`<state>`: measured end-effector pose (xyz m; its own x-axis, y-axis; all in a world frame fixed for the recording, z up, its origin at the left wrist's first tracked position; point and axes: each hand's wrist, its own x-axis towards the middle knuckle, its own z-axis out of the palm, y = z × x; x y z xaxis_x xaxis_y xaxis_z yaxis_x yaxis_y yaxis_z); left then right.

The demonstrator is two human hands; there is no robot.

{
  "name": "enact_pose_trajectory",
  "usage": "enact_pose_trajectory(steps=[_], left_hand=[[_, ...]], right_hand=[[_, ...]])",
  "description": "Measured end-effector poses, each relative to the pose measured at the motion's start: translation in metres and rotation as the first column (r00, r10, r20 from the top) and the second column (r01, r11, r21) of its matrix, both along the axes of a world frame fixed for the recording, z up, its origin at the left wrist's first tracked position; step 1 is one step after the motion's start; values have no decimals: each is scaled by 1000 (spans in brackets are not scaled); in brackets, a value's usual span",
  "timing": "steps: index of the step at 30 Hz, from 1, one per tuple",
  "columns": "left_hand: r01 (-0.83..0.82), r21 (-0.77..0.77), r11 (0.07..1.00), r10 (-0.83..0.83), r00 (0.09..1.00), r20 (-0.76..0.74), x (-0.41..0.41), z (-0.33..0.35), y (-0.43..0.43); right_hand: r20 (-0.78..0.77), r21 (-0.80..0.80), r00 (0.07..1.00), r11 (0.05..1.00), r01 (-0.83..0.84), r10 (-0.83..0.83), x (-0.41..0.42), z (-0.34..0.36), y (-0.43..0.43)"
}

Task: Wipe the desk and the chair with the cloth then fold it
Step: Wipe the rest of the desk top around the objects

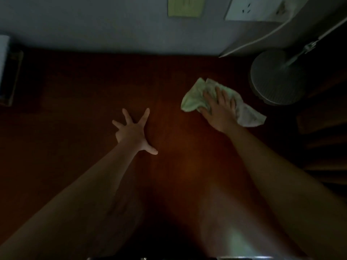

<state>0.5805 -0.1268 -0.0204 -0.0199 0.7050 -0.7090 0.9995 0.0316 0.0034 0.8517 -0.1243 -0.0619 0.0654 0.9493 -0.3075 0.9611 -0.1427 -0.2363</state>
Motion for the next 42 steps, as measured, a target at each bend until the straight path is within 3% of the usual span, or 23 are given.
enact_pose_trajectory(steps=[6,13,20,26,30,35,42], left_hand=[[40,-14,999,-40,999,2,-4,-5,8],[31,-30,999,-31,999,-14,-4,-2,9],[91,68,994,-87,995,-56,6,11,6],[157,98,983,-151,986,-72,34,7,-40],[245,88,966,-239,968,-71,51,5,-78],[315,79,946,-312,949,-52,52,2,-108],[310,71,948,-304,949,-84,58,3,-109]], right_hand=[[-22,-19,999,999,32,-32,18,-2,88],[-91,-53,995,998,42,-47,16,5,75],[-51,-9,999,1000,6,-6,24,1,-111],[-37,-89,950,948,305,-309,35,-4,-301],[-9,-110,904,899,424,-427,27,-2,-365],[37,-115,905,898,424,-423,32,6,-363],[44,-37,923,922,385,-383,92,5,-269]])
